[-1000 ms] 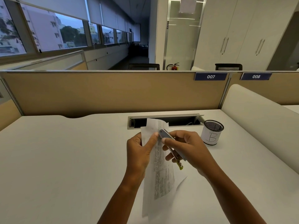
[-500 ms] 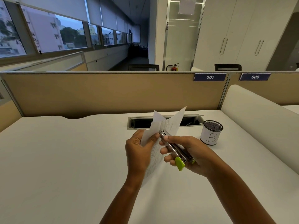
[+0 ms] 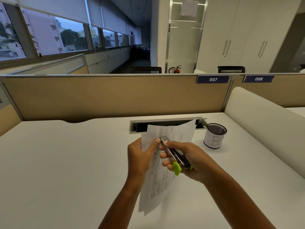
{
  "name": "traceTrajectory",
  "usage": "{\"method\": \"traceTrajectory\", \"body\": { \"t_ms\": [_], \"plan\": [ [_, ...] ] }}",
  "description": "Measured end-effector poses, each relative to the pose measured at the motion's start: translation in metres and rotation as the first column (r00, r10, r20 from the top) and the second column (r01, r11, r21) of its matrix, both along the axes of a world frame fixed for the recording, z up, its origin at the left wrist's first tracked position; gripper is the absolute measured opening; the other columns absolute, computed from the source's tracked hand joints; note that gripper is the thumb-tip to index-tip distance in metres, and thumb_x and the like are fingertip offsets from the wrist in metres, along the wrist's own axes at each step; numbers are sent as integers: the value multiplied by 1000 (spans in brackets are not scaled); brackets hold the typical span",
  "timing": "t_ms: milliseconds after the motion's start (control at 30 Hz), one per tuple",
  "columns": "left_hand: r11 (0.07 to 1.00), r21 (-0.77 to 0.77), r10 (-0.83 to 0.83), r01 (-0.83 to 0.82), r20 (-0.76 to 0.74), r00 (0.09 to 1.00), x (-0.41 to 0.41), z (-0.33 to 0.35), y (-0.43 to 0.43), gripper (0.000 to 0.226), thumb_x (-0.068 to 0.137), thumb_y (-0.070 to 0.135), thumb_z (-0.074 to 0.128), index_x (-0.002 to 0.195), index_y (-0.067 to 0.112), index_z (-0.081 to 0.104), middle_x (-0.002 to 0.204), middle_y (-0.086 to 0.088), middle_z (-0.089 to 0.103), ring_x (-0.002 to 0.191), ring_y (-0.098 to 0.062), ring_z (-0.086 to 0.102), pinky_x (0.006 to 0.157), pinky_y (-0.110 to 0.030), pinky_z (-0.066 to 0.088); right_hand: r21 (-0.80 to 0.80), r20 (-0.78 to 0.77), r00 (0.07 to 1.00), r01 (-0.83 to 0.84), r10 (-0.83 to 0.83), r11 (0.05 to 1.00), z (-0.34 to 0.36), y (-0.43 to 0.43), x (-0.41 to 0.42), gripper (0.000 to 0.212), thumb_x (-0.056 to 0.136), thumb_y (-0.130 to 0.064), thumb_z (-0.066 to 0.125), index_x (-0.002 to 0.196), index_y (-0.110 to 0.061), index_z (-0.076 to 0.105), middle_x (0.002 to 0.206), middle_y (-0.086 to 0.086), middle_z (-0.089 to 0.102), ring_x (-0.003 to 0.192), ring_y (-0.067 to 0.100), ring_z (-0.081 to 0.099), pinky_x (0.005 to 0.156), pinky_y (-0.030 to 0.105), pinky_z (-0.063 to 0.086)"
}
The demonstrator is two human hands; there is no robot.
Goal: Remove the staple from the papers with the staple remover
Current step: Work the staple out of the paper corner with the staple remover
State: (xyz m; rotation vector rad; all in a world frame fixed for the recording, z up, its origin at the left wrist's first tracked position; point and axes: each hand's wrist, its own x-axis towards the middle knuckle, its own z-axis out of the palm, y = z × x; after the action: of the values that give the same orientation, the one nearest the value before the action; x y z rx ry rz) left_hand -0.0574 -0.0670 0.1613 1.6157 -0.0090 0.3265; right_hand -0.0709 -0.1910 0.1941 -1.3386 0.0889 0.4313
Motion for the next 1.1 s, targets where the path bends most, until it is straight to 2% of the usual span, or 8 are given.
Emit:
{"method": "traceTrajectory", "body": {
  "t_ms": [67,200,367,533,767,967,1100],
  "plan": [
    [999,-27,-44,43,-42,998,-1,0,0,4,81,24,58,77,23,57,81,-4,63,71,-23,61,59,-25,50,-5,-3,1000,-5,5,1000,-1,-1,0,24,90,-23,51,82,-6,66,57,4,69,45,13,65,42,19,53],
    [998,-2,-63,63,-55,997,0,0,0,17,81,23,58,65,23,55,68,1,61,64,-19,60,56,-24,50,4,-14,1000,-28,28,1000,0,-2,0,24,90,-23,51,81,-6,65,57,5,70,45,13,65,42,19,53],
    [998,61,-10,10,-4,1000,2,1,0,10,80,21,60,75,12,59,78,-7,63,66,-23,60,58,-25,49,-23,-11,1000,-12,11,1000,1,-1,-1,24,90,-22,51,79,-6,65,55,4,69,44,13,64,43,19,53],
    [992,111,48,-53,51,998,3,0,-1,9,79,19,62,77,10,59,81,-7,64,68,-27,61,57,-22,48,-45,26,1000,14,-13,999,-2,3,-2,23,90,-21,51,80,-6,65,54,2,69,45,12,64,44,19,54],
    [981,152,102,-118,110,989,8,-8,-1,20,78,19,63,84,-1,65,82,-11,66,72,-31,64,58,-21,49,-93,69,997,45,-38,995,-4,9,-2,21,91,-19,50,82,-5,63,52,1,67,43,12,63,43,19,53],
    [966,192,148,-174,145,978,9,-10,-2,12,77,18,64,76,8,58,79,-5,62,67,-27,60,57,-17,46,-171,141,987,94,-70,981,-6,13,0,19,90,-16,52,78,-5,62,51,2,66,40,12,62,44,19,54],
    [959,198,171,-201,158,972,8,-10,-4,17,78,16,64,84,0,62,82,-2,60,67,-24,57,57,-15,42,-208,184,980,116,-78,971,-7,16,0,20,91,-15,51,76,-4,60,54,5,64,36,10,60,42,19,53]
  ]
}}
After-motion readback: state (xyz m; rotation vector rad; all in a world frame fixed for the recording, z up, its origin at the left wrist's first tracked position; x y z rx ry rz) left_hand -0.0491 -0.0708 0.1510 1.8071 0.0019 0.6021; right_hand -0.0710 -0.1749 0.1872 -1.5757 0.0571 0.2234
